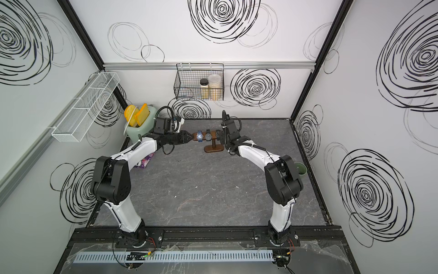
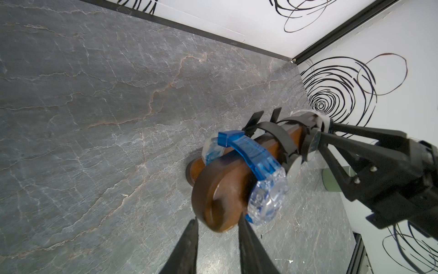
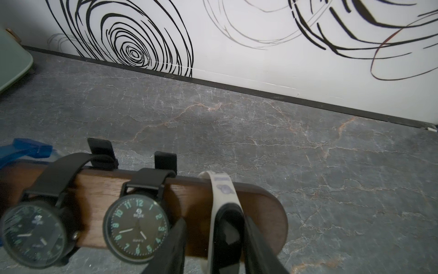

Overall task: Place watch on stand
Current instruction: Place the watch on the stand, then reset both arms

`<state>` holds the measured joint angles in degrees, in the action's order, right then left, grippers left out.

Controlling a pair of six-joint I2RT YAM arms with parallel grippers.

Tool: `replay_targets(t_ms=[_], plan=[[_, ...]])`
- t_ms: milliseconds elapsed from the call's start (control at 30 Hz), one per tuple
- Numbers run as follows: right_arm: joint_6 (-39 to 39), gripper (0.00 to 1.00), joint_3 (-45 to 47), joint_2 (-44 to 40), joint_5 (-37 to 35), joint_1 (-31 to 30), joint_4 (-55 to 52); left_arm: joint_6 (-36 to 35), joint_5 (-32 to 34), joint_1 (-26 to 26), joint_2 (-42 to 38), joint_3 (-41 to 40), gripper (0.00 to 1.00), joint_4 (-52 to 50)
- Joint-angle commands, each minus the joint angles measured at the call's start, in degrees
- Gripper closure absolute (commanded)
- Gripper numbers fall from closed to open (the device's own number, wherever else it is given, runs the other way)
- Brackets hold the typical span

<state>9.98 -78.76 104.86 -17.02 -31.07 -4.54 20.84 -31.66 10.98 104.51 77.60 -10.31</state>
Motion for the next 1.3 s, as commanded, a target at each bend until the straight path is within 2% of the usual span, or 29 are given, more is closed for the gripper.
replay_targets(t_ms=[0,233,400,533,600,700,800,933,1033,1100,1167,1267], plan=[[-0.5,0.58,-1.5,0.3,-0.8,-0.4,-0.7,-0.3,0.0,0.4,0.7,1.9,0.67,0.5],[-1.5,0.51,-1.9,-2.8,-1.7,-0.4,-0.5,-0.4,-0.1,0.3,0.4,2.1,0.67,0.4],[-2.3,0.39,-0.9,-9.1,-1.6,-0.2,-0.4,-0.8,0.3,0.0,-0.3,1.9,0.67,0.6],[-1.4,0.24,2.6,-15.6,0.8,1.1,-0.1,-0.6,0.2,-1.1,-2.0,1.0,0.66,1.9],[-0.1,0.01,5.0,-18.7,3.6,2.8,-0.5,-0.5,0.2,-1.9,-3.0,0.6,0.65,2.3],[2.3,0.02,10.5,-23.6,8.0,6.3,-0.6,-0.5,0.2,-3.6,-4.4,0.1,0.62,2.8],[3.6,0.02,17.6,-28.2,12.7,11.8,0.3,-1.0,1.4,-5.8,-6.1,-0.7,0.52,2.8],[4.4,0.02,28.5,-35.6,19.1,21.4,5.3,-4.4,9.3,-8.0,-9.0,-2.0,0.05,2.0],[5.2,0.02,37.1,-40.3,27.1,29.9,13.2,-6.4,18.7,-8.9,-10.5,-4.0,0.03,3.1],[5.1,0.02,40.1,-42.5,28.4,33.5,16.0,-7.1,23.9,-9.0,-11.2,-6.1,0.03,5.2],[2.2,0.02,42.5,-43.9,28.1,34.9,17.6,-8.2,26.9,-9.0,-11.7,-8.3,0.03,7.7],[-5.1,0.02,49.3,-43.7,28.0,34.7,26.4,-12.8,32.7,-7.7,-12.1,-10.8,0.03,10.3]])
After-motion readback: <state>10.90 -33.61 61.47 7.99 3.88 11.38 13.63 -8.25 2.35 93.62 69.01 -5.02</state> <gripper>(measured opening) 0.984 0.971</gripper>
